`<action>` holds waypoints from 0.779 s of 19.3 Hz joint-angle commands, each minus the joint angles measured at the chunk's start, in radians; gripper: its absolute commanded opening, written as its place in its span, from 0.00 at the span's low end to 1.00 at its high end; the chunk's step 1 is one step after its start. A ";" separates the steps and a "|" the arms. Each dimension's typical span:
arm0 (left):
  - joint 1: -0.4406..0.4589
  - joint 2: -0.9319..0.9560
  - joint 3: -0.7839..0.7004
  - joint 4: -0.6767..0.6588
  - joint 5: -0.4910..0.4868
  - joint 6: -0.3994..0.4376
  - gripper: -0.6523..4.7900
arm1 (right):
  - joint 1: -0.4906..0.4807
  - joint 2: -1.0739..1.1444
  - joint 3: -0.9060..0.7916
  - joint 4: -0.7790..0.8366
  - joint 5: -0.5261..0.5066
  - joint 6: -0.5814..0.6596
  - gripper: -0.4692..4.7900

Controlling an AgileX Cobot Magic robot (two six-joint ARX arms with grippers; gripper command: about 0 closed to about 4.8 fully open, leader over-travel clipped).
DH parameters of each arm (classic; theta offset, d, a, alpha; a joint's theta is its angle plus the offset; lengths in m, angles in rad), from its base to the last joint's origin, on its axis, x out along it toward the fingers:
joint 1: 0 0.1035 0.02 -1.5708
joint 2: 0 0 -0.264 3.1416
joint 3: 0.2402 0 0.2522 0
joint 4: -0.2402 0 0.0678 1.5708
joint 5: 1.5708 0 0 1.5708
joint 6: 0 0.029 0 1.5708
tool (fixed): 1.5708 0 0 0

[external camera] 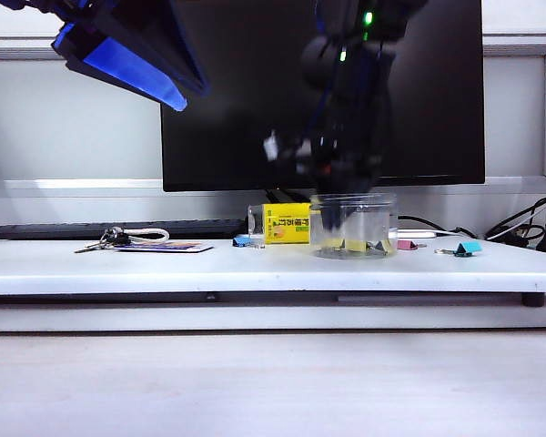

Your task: Take the clips out of the round transparent plastic box and place them on the table.

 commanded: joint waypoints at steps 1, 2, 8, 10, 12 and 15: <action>-0.001 -0.002 0.005 -0.009 0.005 0.003 0.51 | 0.002 -0.006 0.002 -0.033 0.000 -0.002 0.36; -0.001 -0.002 0.005 -0.010 0.005 0.004 0.51 | 0.002 -0.001 0.002 -0.043 -0.001 -0.004 0.41; -0.001 -0.002 0.005 -0.019 0.005 0.004 0.51 | 0.002 0.009 0.002 -0.060 -0.004 -0.010 0.42; -0.001 -0.002 0.005 -0.024 0.005 0.004 0.51 | 0.002 0.013 0.002 -0.059 -0.003 -0.012 0.42; -0.001 -0.002 0.005 -0.026 0.005 0.003 0.51 | 0.001 0.029 0.002 -0.063 -0.003 -0.014 0.42; -0.001 -0.002 0.005 -0.043 0.005 0.003 0.51 | 0.000 0.056 0.002 -0.057 -0.003 -0.016 0.42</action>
